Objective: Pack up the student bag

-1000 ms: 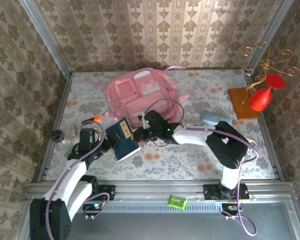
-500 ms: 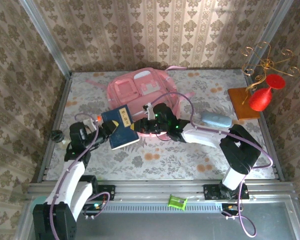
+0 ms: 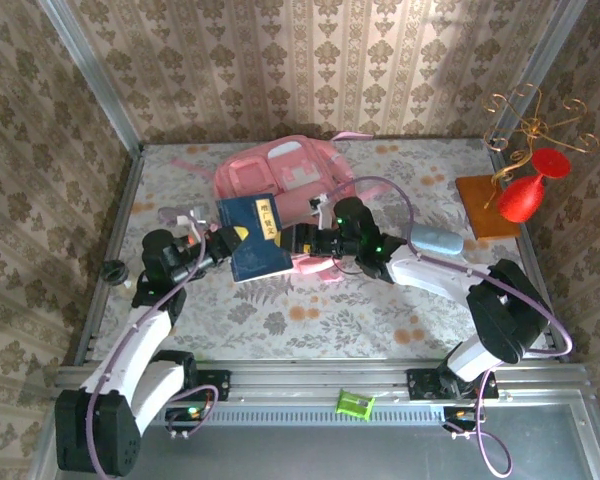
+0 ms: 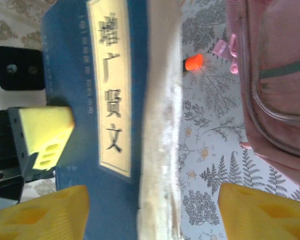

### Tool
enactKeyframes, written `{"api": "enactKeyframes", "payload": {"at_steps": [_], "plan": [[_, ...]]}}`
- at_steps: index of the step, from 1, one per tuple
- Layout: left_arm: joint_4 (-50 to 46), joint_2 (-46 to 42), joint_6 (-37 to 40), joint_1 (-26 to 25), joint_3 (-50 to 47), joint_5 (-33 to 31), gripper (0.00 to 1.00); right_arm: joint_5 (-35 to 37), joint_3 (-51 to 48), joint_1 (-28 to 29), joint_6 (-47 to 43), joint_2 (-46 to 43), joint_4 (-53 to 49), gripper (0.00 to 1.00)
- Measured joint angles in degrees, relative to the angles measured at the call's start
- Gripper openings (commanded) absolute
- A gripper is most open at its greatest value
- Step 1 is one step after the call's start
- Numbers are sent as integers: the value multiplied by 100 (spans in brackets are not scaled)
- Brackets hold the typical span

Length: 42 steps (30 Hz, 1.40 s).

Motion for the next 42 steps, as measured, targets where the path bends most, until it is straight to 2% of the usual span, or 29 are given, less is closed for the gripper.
{"api": "enactKeyframes", "payload": {"at_steps": [4, 7, 13, 14, 15, 17, 18, 20, 22, 26, 29, 34, 38, 40, 42], "plan": [[479, 236, -260, -160, 83, 11, 0, -197, -107, -7, 87, 0, 229, 79], [922, 444, -520, -278, 149, 11, 0, -380, -120, -7, 247, 0, 614, 70], [1062, 708, -614, -468, 391, -39, 1, -557, -315, -68, 656, -74, 1360, 21], [997, 728, -566, -501, 426, -85, 9, -555, -378, -101, 695, -144, 1412, 9], [931, 765, -503, -538, 459, -114, 21, -570, -448, -125, 721, -243, 1473, 1], [756, 850, -348, -629, 564, -138, 47, -560, -590, -155, 772, -455, 1443, 0], [610, 901, -214, -667, 660, -197, 55, -535, -678, -225, 772, -573, 1379, 0], [262, 1001, 153, -723, 844, -483, 64, -470, -817, -518, 778, -833, 1080, 0], [-203, 1117, 752, -907, 1045, -925, 67, -348, -863, -931, 671, -1132, 549, 0], [-1309, 1864, 2428, -1923, 1869, -2092, 68, -129, -859, -1899, 247, -1755, -619, 0], [-1801, 2721, 3541, -2592, 2529, -2656, 69, -76, -857, -2728, -101, -2164, -1464, 0], [-2533, 4140, 4996, -3298, 3449, -3366, 66, -37, -855, -3504, -581, -2483, -2470, 0], [-3034, 4968, 5661, -3526, 3998, -3674, 50, -39, -859, -3576, -807, -2599, -2841, 0], [-3217, 5178, 5858, -3499, 4166, -3768, 40, -63, -918, -3574, -872, -2645, -2868, 0], [-3285, 5222, 5947, -3453, 4227, -3783, 34, -79, -1019, -3576, -901, -2702, -2885, 0]]}}
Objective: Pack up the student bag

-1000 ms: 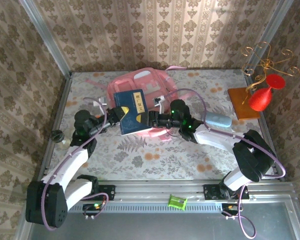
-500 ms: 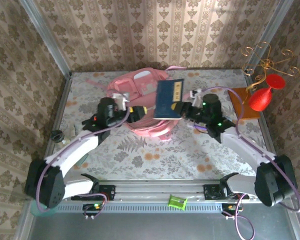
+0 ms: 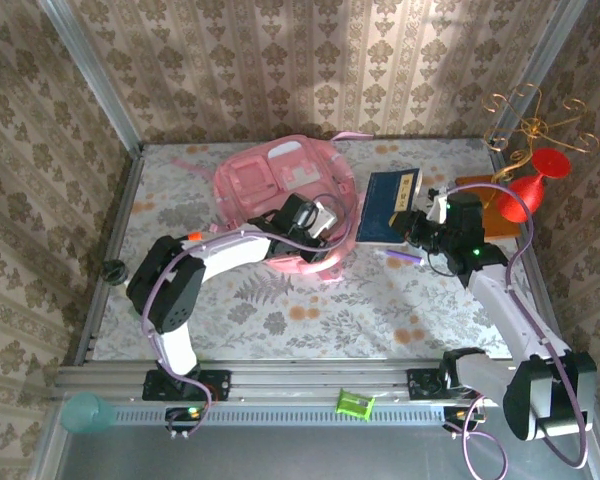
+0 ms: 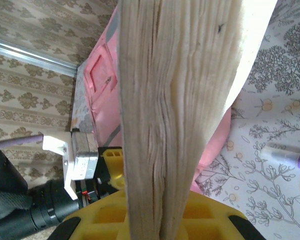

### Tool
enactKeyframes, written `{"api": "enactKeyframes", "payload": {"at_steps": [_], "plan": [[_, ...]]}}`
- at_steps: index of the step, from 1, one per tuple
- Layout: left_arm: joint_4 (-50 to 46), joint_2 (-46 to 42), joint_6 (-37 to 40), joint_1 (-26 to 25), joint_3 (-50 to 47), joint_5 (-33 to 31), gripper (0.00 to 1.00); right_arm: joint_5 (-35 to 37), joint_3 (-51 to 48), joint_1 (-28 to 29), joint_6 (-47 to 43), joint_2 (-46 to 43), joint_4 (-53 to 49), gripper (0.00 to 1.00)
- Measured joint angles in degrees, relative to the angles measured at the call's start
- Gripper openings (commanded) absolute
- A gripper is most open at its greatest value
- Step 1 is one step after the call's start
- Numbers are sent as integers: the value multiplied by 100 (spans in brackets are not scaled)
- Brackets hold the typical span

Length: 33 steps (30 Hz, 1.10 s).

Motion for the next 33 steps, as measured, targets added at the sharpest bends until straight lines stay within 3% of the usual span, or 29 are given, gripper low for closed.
{"api": "enactKeyframes", "payload": {"at_steps": [4, 7, 21, 25, 29, 33], "plan": [[-35, 0, 39, 92, 52, 186, 20, -2, -164, 2, -76, -83, -81, 0], [-37, 0, 20, 138, 52, 389, 16, -7, -256, 2, -79, -116, -92, 0], [-24, 0, -94, 446, 68, 1145, 20, -44, -468, 2, -81, -142, -127, 0], [-20, 0, -186, 457, 94, 1235, 15, -48, -507, 2, -81, -142, -111, 0], [9, 2, -315, 542, 157, 1377, 0, -131, -605, 2, -105, -136, -109, 0], [-2, 2, -352, 625, 229, 1504, 0, -328, -638, 55, -214, -74, -160, 0]]}}
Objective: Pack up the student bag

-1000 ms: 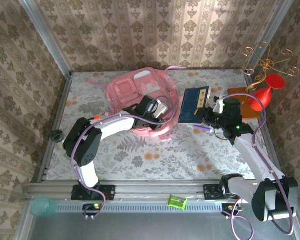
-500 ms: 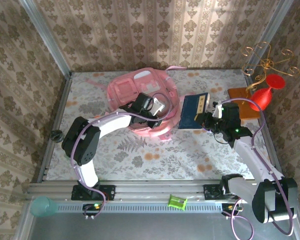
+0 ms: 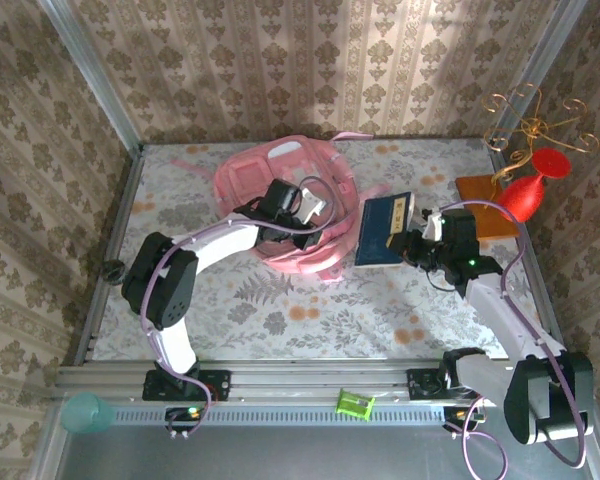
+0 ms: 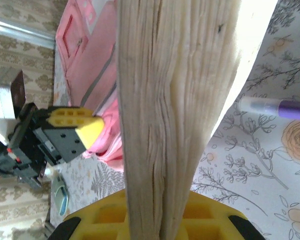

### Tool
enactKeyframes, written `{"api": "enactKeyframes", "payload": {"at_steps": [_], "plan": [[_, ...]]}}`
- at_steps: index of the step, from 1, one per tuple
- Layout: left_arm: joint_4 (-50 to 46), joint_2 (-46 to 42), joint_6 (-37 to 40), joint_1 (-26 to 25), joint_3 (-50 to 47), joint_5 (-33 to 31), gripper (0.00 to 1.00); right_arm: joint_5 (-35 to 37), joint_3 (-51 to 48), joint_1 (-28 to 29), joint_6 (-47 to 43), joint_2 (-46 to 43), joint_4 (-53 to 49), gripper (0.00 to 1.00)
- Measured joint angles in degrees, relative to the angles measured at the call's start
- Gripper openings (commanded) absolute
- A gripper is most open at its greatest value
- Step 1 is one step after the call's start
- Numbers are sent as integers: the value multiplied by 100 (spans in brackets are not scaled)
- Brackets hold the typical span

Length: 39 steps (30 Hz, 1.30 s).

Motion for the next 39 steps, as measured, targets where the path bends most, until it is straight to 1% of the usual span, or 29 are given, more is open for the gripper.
{"api": "enactKeyframes", "payload": {"at_steps": [4, 7, 10, 13, 17, 21, 22, 24, 29, 31, 34, 39], "plan": [[-39, -107, 0, 17, 55, 17, 0, -374, -35, 240, -31, 4, -13, 0], [-42, -404, -42, 76, 76, 2, 0, -660, -136, 511, 39, 90, 109, 0], [-39, -798, -66, 192, 127, -114, 0, -774, -236, 758, 258, 286, 494, 0], [-92, -1049, -63, 308, 225, -262, 0, -785, -221, 1014, 496, 601, 1078, 0], [-354, -1093, -61, 498, 402, -431, 0, -782, 28, 1394, 868, 1357, 1770, 0], [-577, -1091, -61, 634, 564, -612, 0, -765, 236, 1528, 1134, 1893, 2249, 0], [-599, -1091, -61, 643, 603, -627, 0, -758, 236, 1526, 1161, 1882, 2282, 0], [-619, -1091, -59, 643, 660, -636, 0, -715, 195, 1412, 1163, 1563, 2159, 0], [-415, -1091, -61, 599, 669, -555, 0, -562, 149, 850, 861, 46, 1058, 0], [-334, -1091, -66, 588, 669, -496, 0, -557, 144, 815, 815, -216, 841, 0], [-243, -1091, -114, 573, 669, -431, 0, -586, -7, 999, 835, -133, 826, 0], [-195, -1091, -240, 494, 671, -291, 0, -553, -297, 1443, 1154, 522, 962, 0]]}}
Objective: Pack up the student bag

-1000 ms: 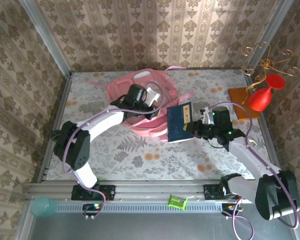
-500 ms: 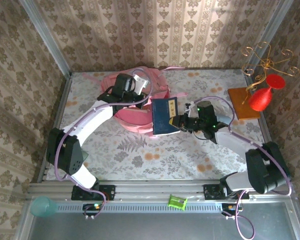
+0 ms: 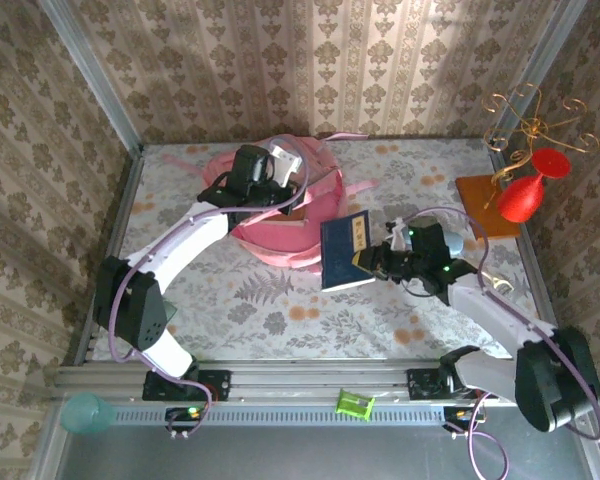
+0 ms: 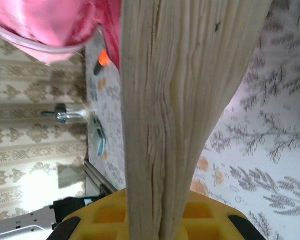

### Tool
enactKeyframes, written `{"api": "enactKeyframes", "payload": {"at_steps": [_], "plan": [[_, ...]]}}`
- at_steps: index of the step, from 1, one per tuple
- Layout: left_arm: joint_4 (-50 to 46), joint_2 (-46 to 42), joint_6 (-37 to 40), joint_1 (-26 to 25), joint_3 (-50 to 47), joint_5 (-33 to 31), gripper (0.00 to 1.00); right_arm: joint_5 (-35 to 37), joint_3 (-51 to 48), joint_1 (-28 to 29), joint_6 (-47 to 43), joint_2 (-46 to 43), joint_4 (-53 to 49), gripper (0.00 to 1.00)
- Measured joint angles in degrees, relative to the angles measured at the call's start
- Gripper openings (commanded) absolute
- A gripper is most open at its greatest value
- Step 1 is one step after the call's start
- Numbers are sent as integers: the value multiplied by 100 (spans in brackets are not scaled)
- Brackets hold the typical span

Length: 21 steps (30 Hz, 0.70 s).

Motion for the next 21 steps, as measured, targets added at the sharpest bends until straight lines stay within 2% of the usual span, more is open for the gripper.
{"api": "enactKeyframes", "payload": {"at_steps": [8, 21], "plan": [[39, -7, -116, -144, 96, 214, 0, 63, 284, 575, 518, 1178, 1062, 0], [44, -103, -197, -192, 247, 328, 0, 590, 1784, 706, 1274, 3410, 2465, 0]]}}
